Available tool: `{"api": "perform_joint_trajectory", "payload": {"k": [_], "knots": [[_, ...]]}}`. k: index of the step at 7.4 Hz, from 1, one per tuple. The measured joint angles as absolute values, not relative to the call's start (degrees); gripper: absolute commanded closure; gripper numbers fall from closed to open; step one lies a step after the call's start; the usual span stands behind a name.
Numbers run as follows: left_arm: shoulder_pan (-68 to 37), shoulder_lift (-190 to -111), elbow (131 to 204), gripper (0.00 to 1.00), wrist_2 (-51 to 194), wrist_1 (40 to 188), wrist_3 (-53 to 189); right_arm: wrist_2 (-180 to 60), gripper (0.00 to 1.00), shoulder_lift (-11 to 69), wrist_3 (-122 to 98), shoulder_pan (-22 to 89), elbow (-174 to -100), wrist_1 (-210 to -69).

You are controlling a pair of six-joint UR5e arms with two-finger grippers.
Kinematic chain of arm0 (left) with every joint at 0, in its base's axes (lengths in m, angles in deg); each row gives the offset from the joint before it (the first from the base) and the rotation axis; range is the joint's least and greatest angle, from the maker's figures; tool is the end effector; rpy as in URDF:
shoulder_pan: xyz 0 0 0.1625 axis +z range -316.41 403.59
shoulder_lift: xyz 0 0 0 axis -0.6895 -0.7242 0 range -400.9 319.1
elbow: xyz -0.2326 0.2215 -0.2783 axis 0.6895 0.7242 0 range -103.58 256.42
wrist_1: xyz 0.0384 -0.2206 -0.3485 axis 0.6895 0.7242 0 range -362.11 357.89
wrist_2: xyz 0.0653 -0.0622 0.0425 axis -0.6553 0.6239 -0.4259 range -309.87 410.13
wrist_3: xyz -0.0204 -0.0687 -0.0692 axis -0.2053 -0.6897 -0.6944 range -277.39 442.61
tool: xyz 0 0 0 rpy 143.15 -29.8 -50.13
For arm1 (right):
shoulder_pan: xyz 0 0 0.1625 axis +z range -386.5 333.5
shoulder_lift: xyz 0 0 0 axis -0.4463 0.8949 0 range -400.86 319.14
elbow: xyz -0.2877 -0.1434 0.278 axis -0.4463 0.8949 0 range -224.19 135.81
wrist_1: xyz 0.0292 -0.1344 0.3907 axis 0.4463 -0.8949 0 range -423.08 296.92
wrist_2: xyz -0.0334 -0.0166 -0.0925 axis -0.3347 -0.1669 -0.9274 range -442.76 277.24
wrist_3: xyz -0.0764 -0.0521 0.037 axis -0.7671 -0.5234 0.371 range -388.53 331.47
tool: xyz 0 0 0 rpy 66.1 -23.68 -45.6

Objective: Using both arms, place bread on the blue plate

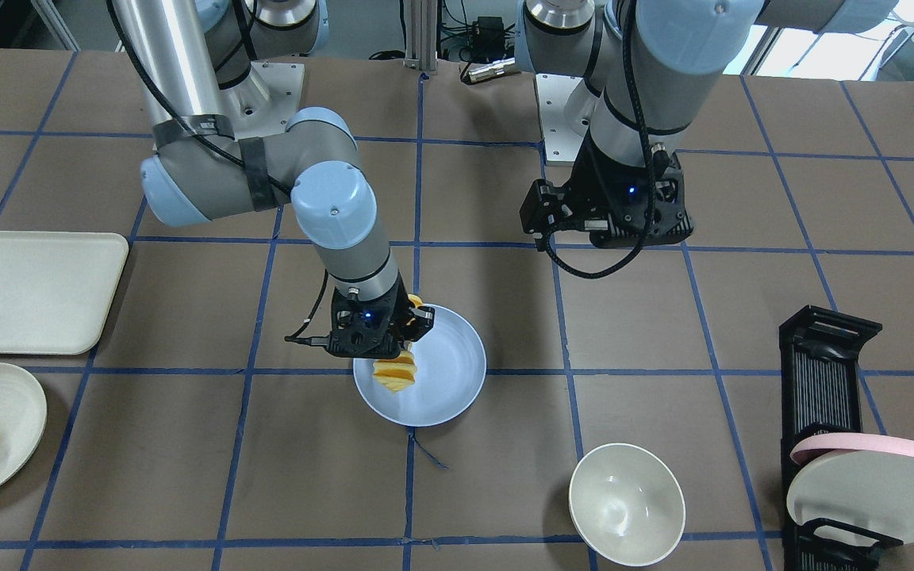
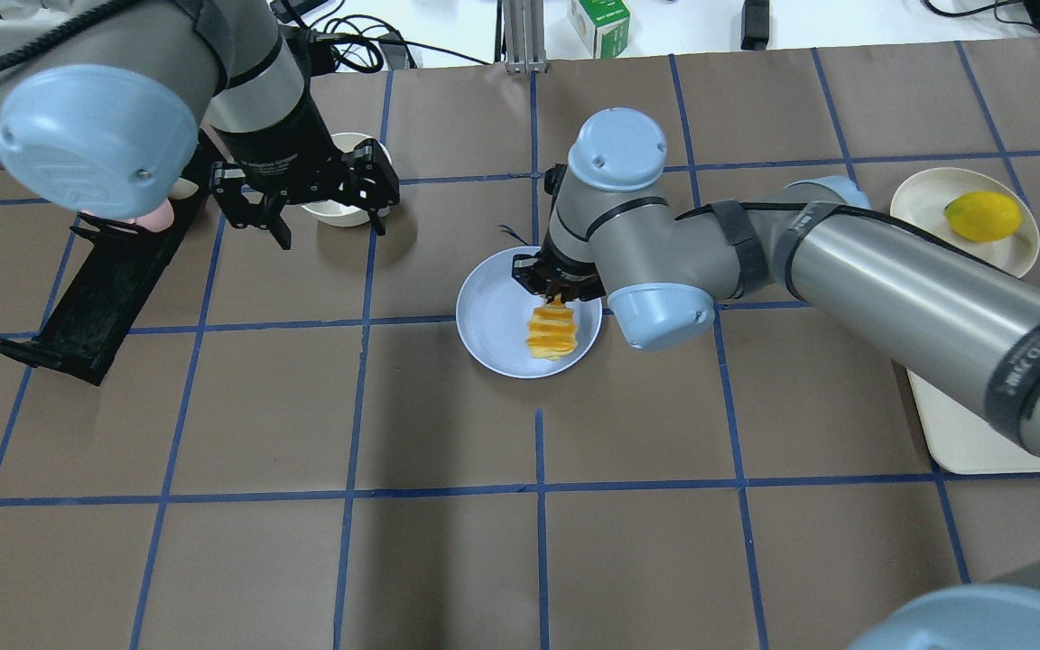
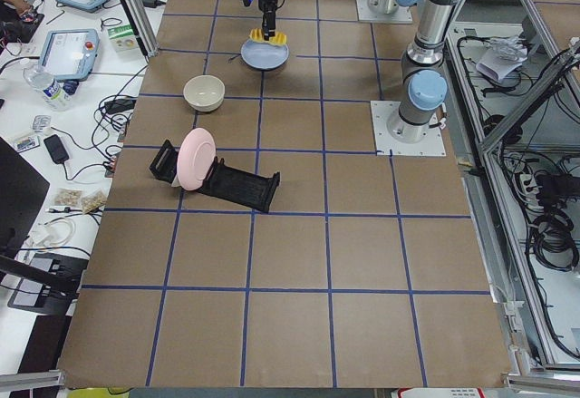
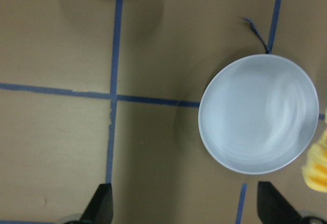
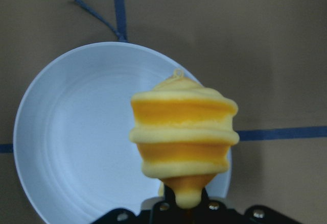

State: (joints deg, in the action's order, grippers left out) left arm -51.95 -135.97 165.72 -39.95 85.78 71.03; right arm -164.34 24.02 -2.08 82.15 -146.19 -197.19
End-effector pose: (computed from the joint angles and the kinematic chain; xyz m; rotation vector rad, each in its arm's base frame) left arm -0.1831 -0.5090 0.4524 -0.1648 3.1294 0.0609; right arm 0.3333 -0.5251 0.2249 0.1880 2.9523 -0.0832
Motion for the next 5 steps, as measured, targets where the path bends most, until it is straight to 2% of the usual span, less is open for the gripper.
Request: {"api": "perform_joint_trajectory", "payload": {"k": [1, 5], "knots": [[-52.03, -134.99, 165.86, 0.0, -41.02, 86.59, 71.11, -164.55, 0.0, 22.4, -0.16, 83.42, -145.79, -197.74], [-51.95, -134.01, 165.97, 0.0, -41.92, 87.02, 70.86, -165.06, 0.0, 20.83, -0.3, 83.87, -145.24, -198.22]]}}
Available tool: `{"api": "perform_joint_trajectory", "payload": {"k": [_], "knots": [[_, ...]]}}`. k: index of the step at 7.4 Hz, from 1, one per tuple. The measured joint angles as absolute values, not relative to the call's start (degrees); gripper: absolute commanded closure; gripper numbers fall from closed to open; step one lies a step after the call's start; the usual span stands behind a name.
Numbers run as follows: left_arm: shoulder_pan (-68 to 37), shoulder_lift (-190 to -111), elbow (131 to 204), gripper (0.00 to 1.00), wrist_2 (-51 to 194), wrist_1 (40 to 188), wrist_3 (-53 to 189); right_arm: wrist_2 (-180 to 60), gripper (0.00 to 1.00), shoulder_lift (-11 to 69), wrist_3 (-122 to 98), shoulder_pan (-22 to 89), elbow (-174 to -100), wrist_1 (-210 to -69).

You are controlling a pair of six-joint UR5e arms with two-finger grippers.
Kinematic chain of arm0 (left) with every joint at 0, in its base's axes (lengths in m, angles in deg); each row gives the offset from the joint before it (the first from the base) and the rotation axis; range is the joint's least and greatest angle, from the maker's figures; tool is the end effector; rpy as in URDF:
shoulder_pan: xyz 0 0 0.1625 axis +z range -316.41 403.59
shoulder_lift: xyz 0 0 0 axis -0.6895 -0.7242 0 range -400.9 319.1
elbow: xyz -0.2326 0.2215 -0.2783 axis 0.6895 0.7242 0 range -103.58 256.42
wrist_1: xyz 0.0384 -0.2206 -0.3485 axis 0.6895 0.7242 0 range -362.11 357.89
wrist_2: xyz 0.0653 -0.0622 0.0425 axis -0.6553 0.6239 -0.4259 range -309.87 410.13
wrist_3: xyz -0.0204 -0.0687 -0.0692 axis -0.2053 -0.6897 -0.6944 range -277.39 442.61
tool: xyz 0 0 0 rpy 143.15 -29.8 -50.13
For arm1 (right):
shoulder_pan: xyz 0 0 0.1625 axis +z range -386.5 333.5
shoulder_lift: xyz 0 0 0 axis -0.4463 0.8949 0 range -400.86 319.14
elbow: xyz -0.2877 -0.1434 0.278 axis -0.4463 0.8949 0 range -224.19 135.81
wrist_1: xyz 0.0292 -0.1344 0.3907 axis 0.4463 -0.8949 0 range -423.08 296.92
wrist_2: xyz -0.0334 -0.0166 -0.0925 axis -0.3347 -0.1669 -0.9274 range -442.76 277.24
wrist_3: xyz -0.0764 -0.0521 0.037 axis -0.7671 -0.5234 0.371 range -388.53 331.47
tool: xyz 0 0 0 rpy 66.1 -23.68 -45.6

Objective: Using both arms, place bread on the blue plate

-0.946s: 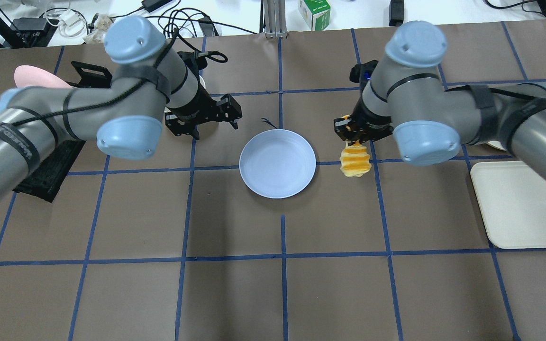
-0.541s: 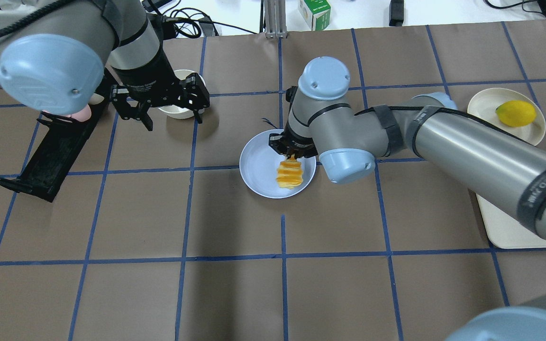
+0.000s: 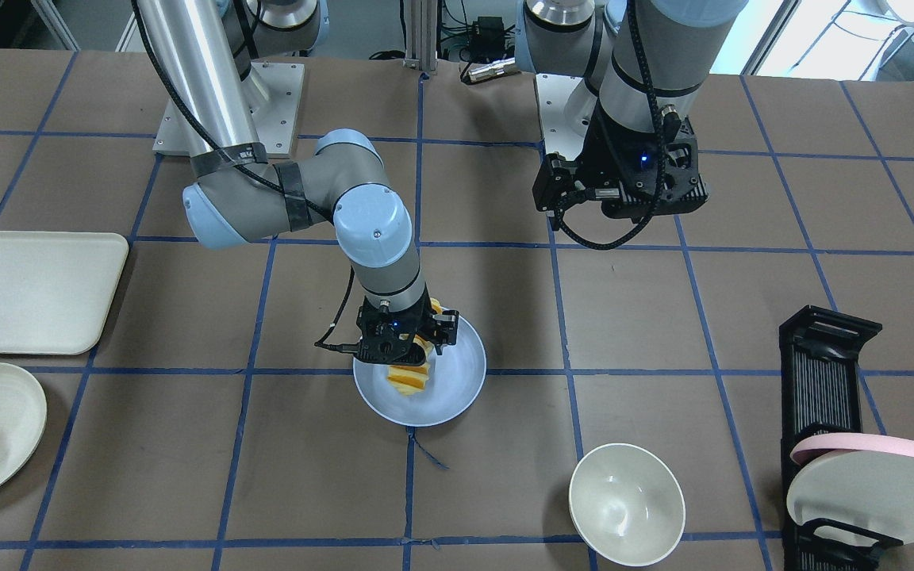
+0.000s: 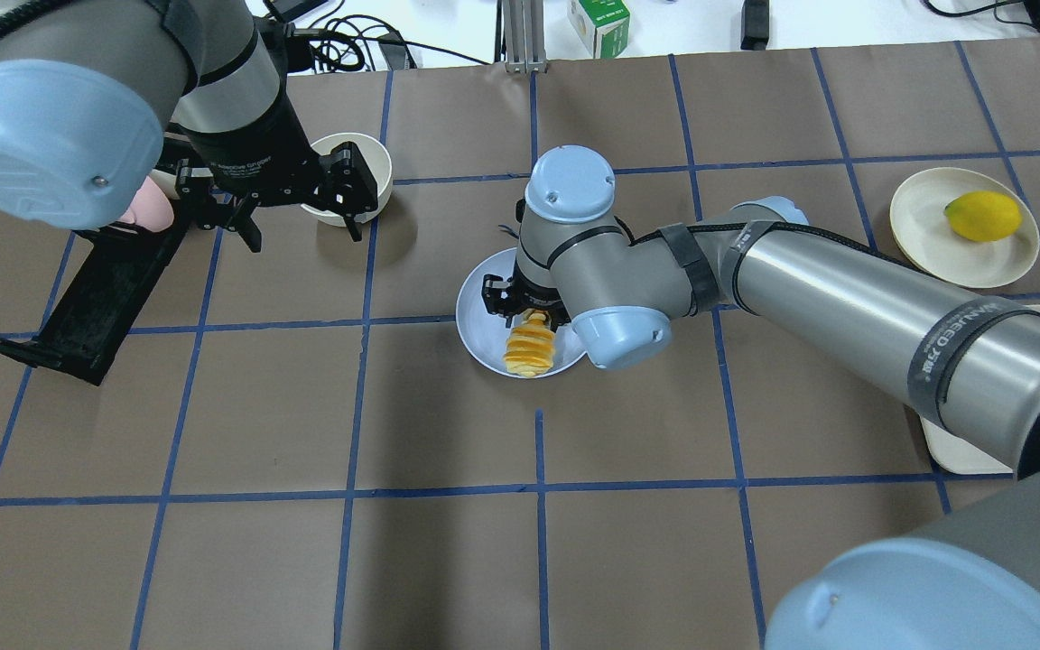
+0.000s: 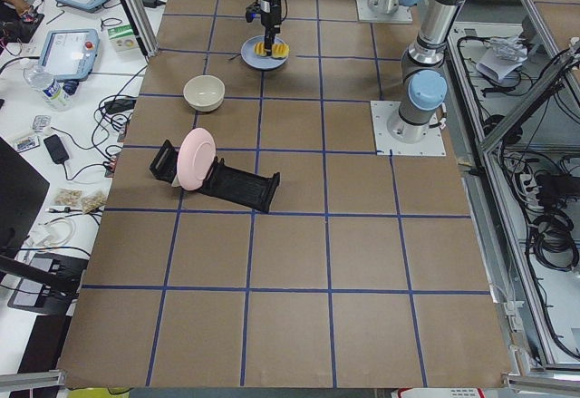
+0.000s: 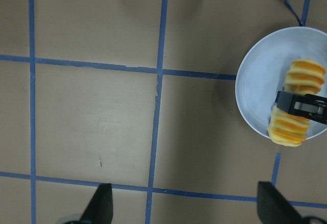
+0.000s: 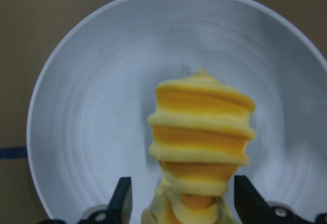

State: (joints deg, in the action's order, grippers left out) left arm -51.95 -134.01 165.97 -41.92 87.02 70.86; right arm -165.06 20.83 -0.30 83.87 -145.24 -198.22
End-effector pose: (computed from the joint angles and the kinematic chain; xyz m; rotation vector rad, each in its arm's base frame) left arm -0.1785 -0.4964 0.4660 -0.1669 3.0968 0.0397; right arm 0.3511 -0.5245 0.1997 0.1940 2.9710 -0.0544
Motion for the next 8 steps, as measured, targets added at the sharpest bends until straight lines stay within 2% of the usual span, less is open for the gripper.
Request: {"api": "perform_joint_trajectory", "payload": {"k": [2, 4, 8], "knots": [[-51.7, -134.05, 166.0, 0.0, -41.86, 87.0, 71.09, -165.36, 0.0, 21.09, -1.97, 83.13, -139.98, -194.55], [-51.57, -134.11, 165.64, 0.0, -41.79, 86.65, 71.24, -169.52, 0.0, 23.85, -7.95, 79.0, -134.47, -183.18], [-51.68, -134.53, 165.65, 0.0, -40.67, 81.52, 71.03, -171.37, 0.0, 34.89, -23.18, 66.77, -132.79, -169.38]]}}
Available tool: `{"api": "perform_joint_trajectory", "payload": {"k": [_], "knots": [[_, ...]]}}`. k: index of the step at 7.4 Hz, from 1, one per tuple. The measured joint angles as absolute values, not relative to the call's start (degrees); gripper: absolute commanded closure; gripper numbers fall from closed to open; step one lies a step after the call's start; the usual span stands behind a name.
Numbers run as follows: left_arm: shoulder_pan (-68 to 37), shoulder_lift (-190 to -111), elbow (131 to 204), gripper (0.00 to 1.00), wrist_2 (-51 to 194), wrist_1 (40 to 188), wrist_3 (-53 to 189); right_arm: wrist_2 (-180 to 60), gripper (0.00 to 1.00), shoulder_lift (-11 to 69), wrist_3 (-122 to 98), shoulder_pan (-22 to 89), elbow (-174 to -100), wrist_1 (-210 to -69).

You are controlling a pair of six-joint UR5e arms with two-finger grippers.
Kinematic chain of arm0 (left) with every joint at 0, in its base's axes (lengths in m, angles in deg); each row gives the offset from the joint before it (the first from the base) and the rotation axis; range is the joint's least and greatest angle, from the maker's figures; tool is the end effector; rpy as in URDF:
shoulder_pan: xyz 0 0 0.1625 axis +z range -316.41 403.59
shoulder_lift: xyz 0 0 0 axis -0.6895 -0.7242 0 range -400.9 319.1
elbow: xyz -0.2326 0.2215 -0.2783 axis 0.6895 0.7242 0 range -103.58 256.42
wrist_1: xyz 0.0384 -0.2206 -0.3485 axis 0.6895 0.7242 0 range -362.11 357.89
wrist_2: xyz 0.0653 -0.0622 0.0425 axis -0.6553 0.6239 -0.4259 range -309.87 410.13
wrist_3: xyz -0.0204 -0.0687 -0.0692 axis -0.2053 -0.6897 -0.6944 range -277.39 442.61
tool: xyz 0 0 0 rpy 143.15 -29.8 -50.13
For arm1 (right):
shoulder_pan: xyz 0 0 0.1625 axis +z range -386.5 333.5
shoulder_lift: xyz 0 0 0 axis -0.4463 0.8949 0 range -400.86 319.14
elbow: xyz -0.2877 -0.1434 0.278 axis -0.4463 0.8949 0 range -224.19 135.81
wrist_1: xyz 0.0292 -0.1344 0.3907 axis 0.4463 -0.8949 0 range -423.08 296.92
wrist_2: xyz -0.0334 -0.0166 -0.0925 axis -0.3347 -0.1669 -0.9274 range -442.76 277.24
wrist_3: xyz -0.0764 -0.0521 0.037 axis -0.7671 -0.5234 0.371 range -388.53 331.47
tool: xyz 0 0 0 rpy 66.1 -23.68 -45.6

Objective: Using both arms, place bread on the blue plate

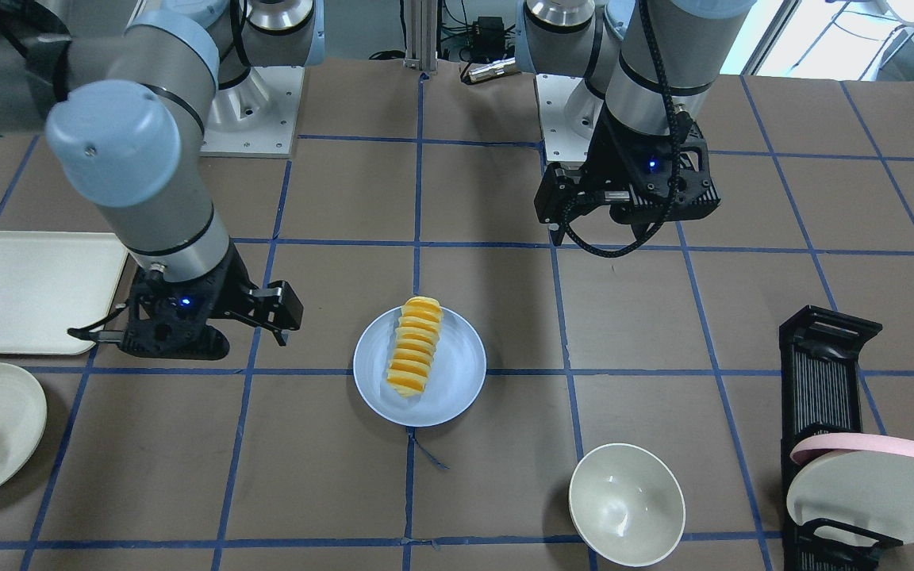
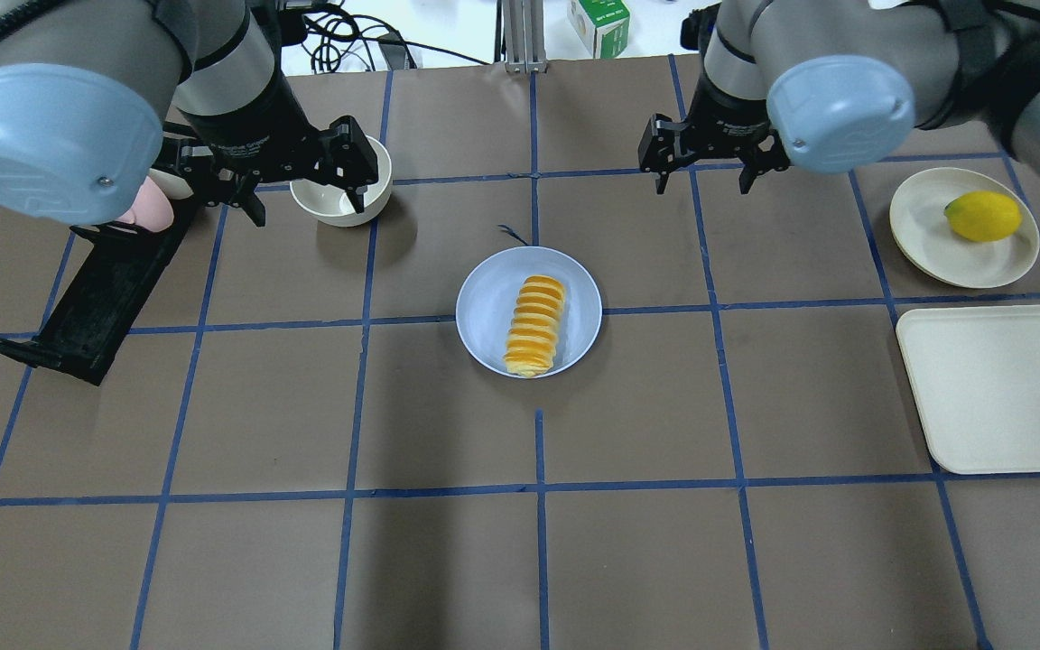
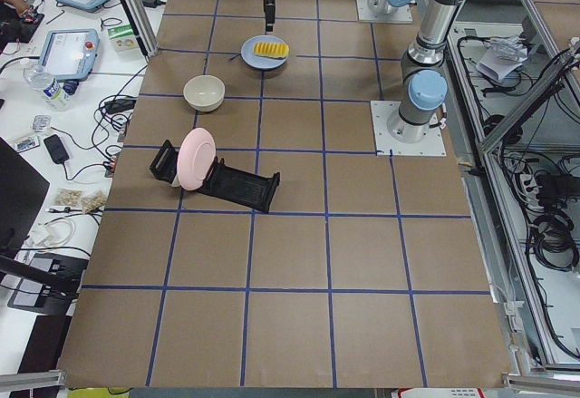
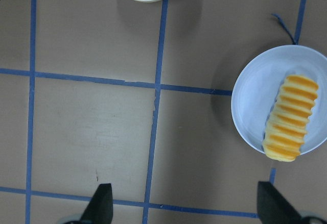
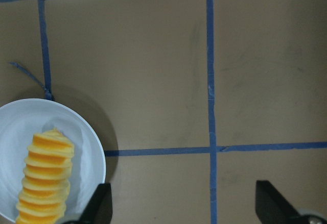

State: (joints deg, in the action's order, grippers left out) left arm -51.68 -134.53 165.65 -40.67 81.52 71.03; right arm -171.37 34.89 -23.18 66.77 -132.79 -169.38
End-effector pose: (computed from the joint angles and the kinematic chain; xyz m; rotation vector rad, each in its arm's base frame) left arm -0.1795 -0.5098 0.4737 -0.1730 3.1304 -0.0981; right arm 0.1693 -0.5838 0.3938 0.0554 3.1111 -0.0905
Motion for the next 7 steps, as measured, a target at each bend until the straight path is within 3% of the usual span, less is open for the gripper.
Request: {"api": "perform_joint_trajectory", "payload": {"k": [3, 7], "knots": [[-51.98, -134.45, 165.05, 0.0, -40.3, 80.94, 71.15, -171.56, 0.0, 41.65, -24.0, 66.05, -133.57, -163.72], [-52.03, -134.27, 165.01, 0.0, -40.33, 80.95, 71.12, -172.1, 0.0, 42.14, -24.59, 64.69, -132.08, -161.1]]}}
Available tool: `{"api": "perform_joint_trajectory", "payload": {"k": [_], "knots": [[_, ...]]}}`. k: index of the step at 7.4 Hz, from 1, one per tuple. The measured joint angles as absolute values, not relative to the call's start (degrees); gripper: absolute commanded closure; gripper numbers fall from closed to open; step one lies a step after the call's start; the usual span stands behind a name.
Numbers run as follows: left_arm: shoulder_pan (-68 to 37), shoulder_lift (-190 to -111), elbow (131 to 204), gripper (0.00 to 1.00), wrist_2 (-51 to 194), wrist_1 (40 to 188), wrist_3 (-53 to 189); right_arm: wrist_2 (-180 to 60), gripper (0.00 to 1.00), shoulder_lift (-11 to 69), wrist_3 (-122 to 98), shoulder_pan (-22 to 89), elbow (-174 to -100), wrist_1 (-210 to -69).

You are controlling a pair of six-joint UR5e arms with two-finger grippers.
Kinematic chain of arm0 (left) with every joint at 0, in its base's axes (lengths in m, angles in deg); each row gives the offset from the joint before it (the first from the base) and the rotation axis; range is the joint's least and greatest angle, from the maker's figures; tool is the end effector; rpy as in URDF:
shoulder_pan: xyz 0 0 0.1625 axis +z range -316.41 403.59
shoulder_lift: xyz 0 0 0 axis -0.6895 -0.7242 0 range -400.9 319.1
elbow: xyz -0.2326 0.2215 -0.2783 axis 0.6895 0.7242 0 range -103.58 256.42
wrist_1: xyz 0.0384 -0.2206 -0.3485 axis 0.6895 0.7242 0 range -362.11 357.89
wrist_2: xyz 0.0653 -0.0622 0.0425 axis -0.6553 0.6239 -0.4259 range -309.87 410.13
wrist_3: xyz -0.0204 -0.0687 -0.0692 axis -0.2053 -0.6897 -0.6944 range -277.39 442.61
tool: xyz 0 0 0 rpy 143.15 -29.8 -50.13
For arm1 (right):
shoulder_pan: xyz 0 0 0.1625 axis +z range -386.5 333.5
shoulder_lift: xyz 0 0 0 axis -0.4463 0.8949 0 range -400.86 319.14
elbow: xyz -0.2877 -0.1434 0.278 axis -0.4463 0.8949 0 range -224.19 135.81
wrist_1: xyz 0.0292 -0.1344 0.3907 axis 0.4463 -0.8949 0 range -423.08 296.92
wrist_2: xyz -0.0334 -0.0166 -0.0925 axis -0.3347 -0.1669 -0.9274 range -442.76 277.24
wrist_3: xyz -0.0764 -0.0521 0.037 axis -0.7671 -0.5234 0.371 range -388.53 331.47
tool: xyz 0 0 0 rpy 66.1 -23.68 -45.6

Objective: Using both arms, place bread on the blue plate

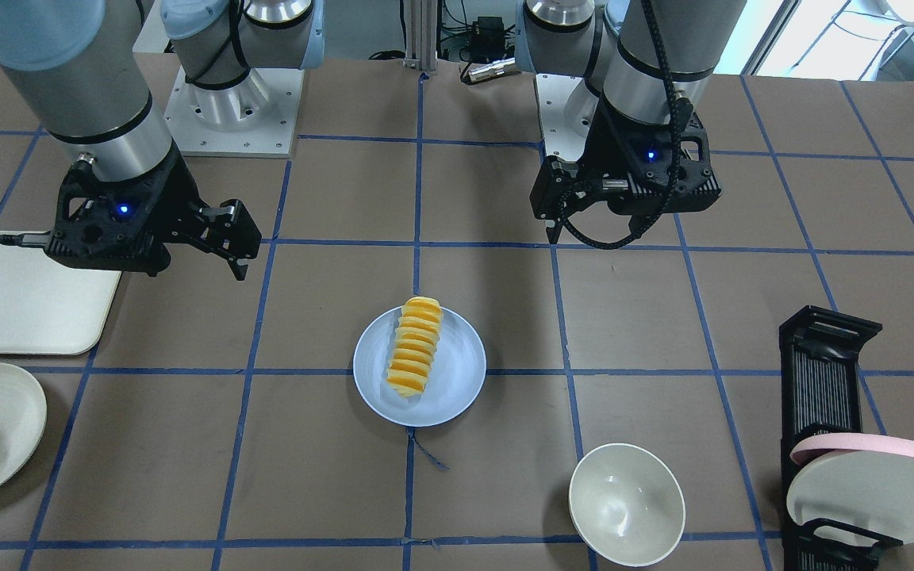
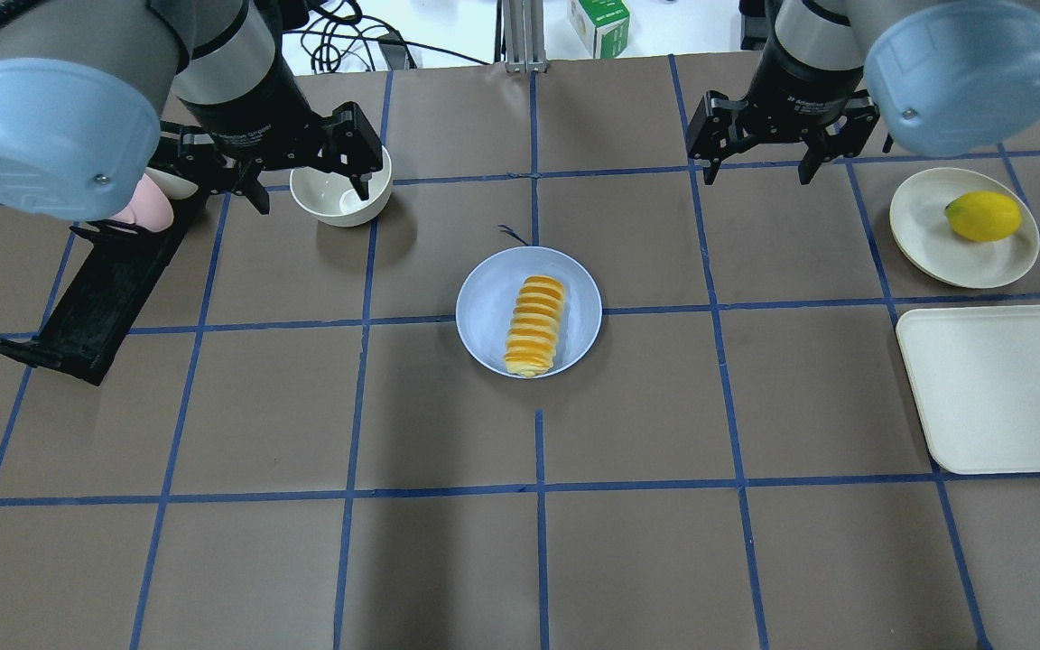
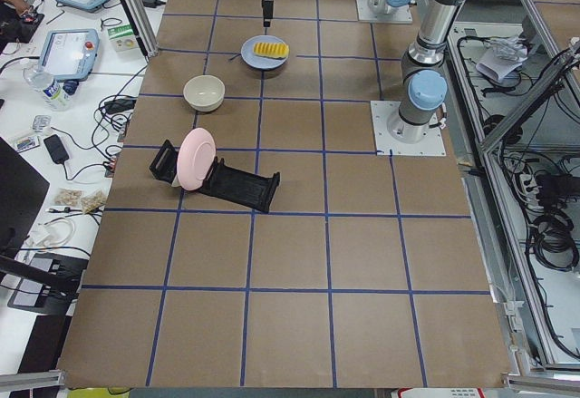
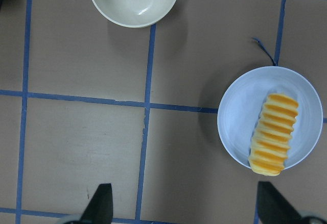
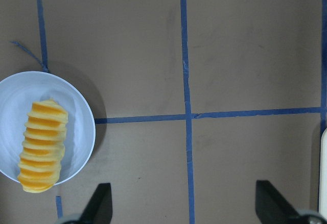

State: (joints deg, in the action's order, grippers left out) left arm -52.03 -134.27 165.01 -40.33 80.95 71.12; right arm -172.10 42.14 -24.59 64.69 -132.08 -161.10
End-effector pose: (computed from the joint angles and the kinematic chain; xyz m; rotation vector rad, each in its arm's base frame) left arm -0.1832 -0.5094 0.4827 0.1608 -3.1295 0.1365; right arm 0.1458 -0.5446 0.4569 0.0746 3.1257 -0.0844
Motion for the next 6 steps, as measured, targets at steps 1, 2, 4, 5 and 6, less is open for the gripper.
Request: {"api": "perform_joint_trajectory", "payload": {"k": [1, 2, 4, 5, 6], "knots": [[-52.03, -134.21, 165.01, 0.0, -40.37, 80.95, 71.15, -172.15, 0.0, 42.44, -24.83, 64.46, -131.41, -160.11], [-52.02, -134.18, 165.04, 0.0, -40.41, 80.95, 71.15, -172.17, 0.0, 42.68, -24.95, 64.43, -131.18, -159.62], [-51.96, -134.26, 165.16, 0.0, -40.4, 80.95, 71.16, -172.15, 0.0, 42.84, -25.01, 64.43, -131.26, -159.3], [-51.95, -134.32, 165.16, 0.0, -40.37, 80.95, 71.2, -172.16, 0.0, 42.84, -25.02, 64.43, -131.32, -159.26], [-51.94, -134.35, 165.13, 0.0, -40.36, 80.95, 71.21, -172.2, 0.0, 42.83, -25.02, 64.44, -131.35, -159.26]]}}
